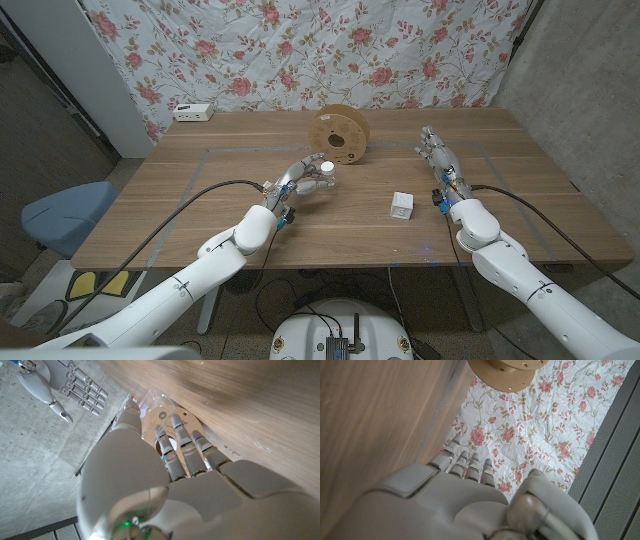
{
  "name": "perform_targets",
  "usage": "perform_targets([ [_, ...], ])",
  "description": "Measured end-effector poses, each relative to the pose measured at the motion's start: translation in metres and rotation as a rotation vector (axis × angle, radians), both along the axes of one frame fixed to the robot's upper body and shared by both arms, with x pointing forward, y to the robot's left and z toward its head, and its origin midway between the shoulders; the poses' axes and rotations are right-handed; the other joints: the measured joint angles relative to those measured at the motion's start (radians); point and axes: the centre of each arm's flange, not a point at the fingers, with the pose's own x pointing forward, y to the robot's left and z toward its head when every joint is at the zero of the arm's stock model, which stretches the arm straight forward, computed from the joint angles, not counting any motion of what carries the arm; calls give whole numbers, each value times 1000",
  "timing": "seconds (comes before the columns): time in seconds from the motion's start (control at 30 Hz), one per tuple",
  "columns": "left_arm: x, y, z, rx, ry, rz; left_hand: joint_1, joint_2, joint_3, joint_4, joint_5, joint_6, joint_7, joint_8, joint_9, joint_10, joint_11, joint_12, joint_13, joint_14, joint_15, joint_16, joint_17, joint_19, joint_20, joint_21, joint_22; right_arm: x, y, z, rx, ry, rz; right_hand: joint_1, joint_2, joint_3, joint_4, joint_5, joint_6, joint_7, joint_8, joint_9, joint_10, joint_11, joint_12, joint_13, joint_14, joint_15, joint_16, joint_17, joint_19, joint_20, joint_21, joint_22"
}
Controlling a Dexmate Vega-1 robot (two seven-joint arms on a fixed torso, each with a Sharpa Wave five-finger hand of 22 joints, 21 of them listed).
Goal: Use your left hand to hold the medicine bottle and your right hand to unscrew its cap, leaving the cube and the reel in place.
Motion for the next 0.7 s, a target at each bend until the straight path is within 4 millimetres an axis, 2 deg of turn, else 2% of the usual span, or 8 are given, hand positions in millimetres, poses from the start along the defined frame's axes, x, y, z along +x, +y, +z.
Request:
perform_targets([
  [0.1,-1,-1,2,0,-2,-3,0,0,0,0,0,2,-2,0,0,0,0,0,0,0,0,0,-4,0,0,0,0,1,-1,-2,-15,21,-21,0,0,2,-2,0,0,0,0,0,0,0,0,0,0,0,0,0,0,0,0,0],
  [0.17,-2,-2,2,1,3,-2,0,0,0,0,-2,4,-4,0,0,0,0,0,0,0,0,0,-2,0,0,0,0,-8,4,7,-43,14,-24,0,0,2,-2,0,0,0,0,0,0,0,0,0,0,0,0,0,0,0,0,0],
  [0.4,-2,-4,5,-1,4,-12,0,0,0,0,-4,4,-4,0,0,4,-4,0,0,6,-5,-5,-2,5,-5,0,0,-19,9,17,-95,17,-44,5,-5,7,-7,0,0,0,0,0,0,0,0,0,0,0,0,-5,0,0,0,0],
  [0.5,-2,-6,7,-2,3,-21,0,0,0,0,-4,4,-4,0,0,5,-5,0,0,8,-3,-5,-2,11,0,0,0,-24,12,21,-116,13,-48,10,-9,7,-7,0,6,5,0,0,0,0,0,0,0,0,0,-5,0,0,0,0],
  [0.7,-3,-12,9,-1,1,-43,0,0,0,0,-4,4,-4,0,0,5,-5,0,0,8,-3,-5,-2,11,0,-4,0,-34,19,30,-162,5,-58,22,-22,11,-20,0,20,2,8,0,11,11,0,0,0,0,0,-5,0,0,0,0],
])
